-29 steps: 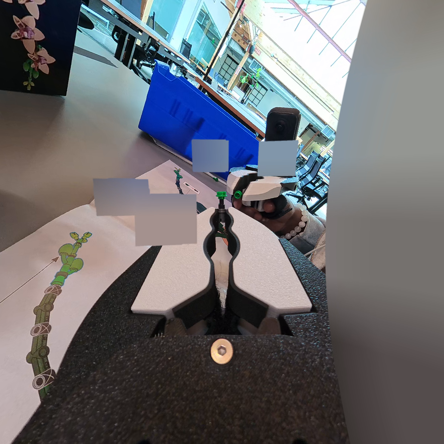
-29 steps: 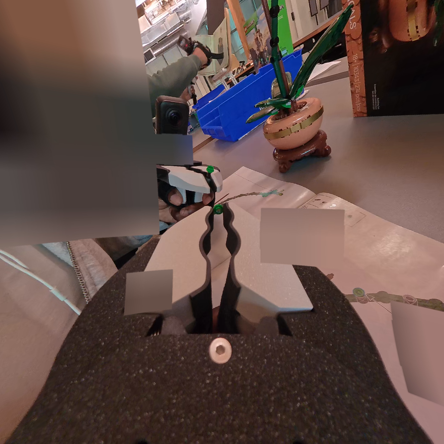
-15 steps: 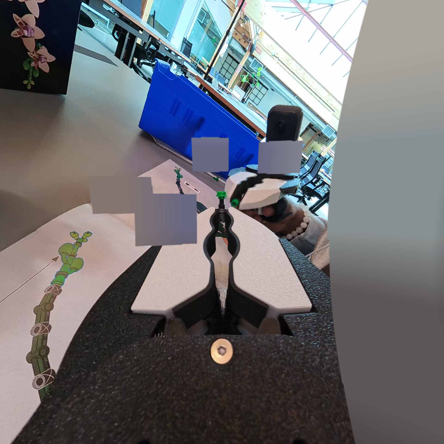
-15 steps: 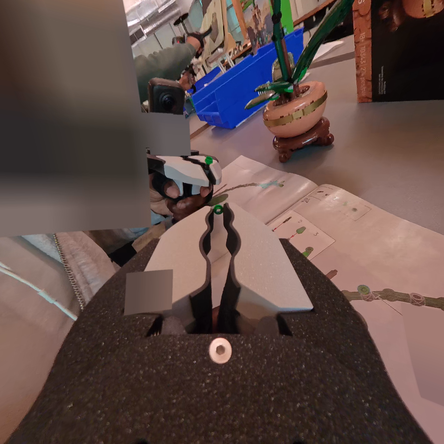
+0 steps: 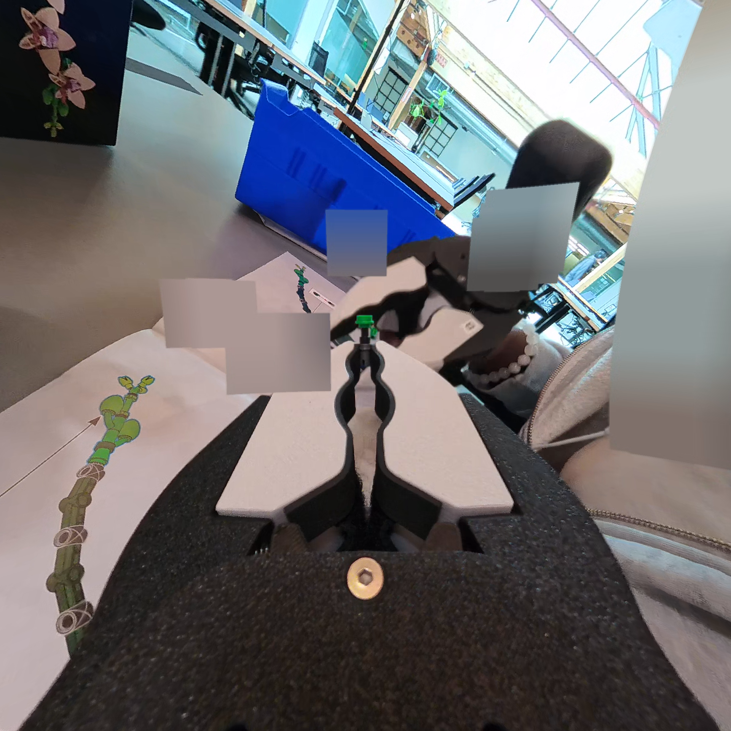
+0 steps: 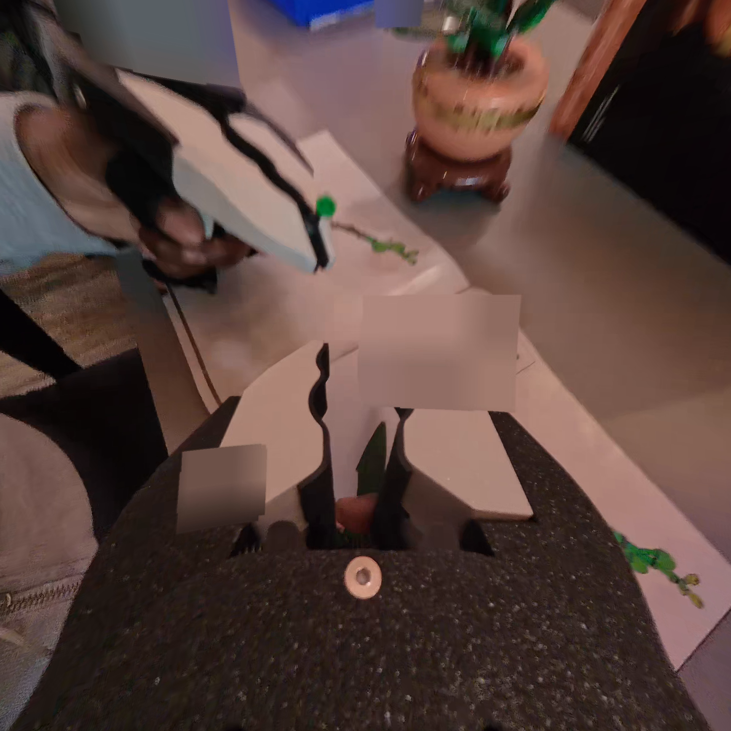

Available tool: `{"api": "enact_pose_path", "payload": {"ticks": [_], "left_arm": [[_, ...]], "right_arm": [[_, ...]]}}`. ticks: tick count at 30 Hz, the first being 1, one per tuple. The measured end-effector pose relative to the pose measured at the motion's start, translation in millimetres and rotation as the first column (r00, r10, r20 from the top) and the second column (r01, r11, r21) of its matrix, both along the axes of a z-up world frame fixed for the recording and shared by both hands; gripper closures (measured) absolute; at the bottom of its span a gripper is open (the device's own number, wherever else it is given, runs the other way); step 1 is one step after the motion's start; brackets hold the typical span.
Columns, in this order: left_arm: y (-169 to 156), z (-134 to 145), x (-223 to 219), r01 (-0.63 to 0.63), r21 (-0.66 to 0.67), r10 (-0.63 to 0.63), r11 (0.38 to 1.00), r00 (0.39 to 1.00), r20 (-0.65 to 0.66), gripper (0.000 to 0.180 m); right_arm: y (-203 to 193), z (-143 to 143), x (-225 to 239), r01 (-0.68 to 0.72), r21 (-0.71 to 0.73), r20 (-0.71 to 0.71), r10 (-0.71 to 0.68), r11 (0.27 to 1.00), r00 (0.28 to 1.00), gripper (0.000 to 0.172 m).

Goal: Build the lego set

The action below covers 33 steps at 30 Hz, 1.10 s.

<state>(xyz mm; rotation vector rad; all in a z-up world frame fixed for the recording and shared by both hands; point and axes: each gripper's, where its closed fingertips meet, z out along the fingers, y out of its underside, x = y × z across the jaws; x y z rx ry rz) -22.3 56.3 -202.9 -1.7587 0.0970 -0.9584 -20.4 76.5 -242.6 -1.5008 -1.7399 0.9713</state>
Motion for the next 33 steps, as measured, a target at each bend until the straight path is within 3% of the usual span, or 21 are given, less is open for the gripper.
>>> {"api": "enact_pose_path", "payload": {"ticks": [2, 4, 6, 9, 11, 14, 17, 19, 23, 27, 33], "left_arm": [[-0.2, -1.7, 1.5, 0.003, -0.010, -0.003, 1.000, 1.000, -0.016, 0.177], [-0.2, -2.7, 1.5, -0.003, -0.016, 0.002, 1.000, 1.000, -0.029, 0.177], [-0.4, -3.7, 0.9, -0.004, -0.024, 0.003, 1.000, 0.999, -0.034, 0.177], [-0.6, -3.5, 0.3, -0.007, -0.025, 0.006, 1.000, 1.000, -0.031, 0.177], [-0.5, -4.2, 0.3, -0.007, -0.029, 0.006, 1.000, 0.999, -0.033, 0.177], [0.6, -7.1, 1.4, -0.004, -0.046, 0.002, 0.999, 0.999, -0.045, 0.177], [1.6, -10.4, 3.3, 0.000, -0.065, -0.004, 0.998, 0.998, -0.064, 0.177], [1.7, -12.3, 4.9, 0.005, -0.076, -0.011, 0.997, 0.997, -0.077, 0.177], [-0.2, -16.3, 8.5, 0.019, -0.097, -0.030, 0.995, 0.993, -0.113, 0.177], [-0.5, -19.3, 11.7, 0.021, -0.100, -0.037, 0.995, 0.986, -0.164, 0.177], [-0.7, -19.5, 11.9, 0.017, -0.090, -0.033, 0.996, 0.983, -0.183, 0.177]], "right_arm": [[-0.3, 7.4, -0.7, -0.032, -0.010, 0.005, 0.032, 0.999, 0.999, 0.149], [-3.8, -6.6, 5.4, -0.100, 0.011, 0.126, 0.098, 0.995, 0.987, 0.150], [-6.5, -20.5, 8.8, -0.135, 0.037, 0.191, 0.126, 0.990, 0.974, 0.134], [-7.9, -35.9, 13.4, -0.148, 0.042, 0.249, 0.133, 0.988, 0.959, 0.125], [-7.5, -27.7, 12.7, -0.141, 0.027, 0.199, 0.133, 0.990, 0.971, 0.130], [-1.0, 8.7, 2.3, -0.108, 0.052, -0.008, 0.108, 0.993, 0.994, 0.155], [-2.4, 39.7, -6.3, -0.108, 0.143, -0.171, 0.132, 0.984, 0.976, 0.164], [-4.5, 43.9, -10.4, -0.117, 0.207, -0.188, 0.157, 0.971, 0.970, 0.165], [-13.9, 37.7, -14.4, -0.175, 0.194, -0.145, 0.205, 0.965, 0.968, 0.159], [-15.7, 32.4, -13.1, -0.194, 0.232, -0.107, 0.223, 0.953, 0.969, 0.166], [-16.3, 32.8, -11.9, -0.188, 0.179, -0.118, 0.210, 0.966, 0.971, 0.168]]}}
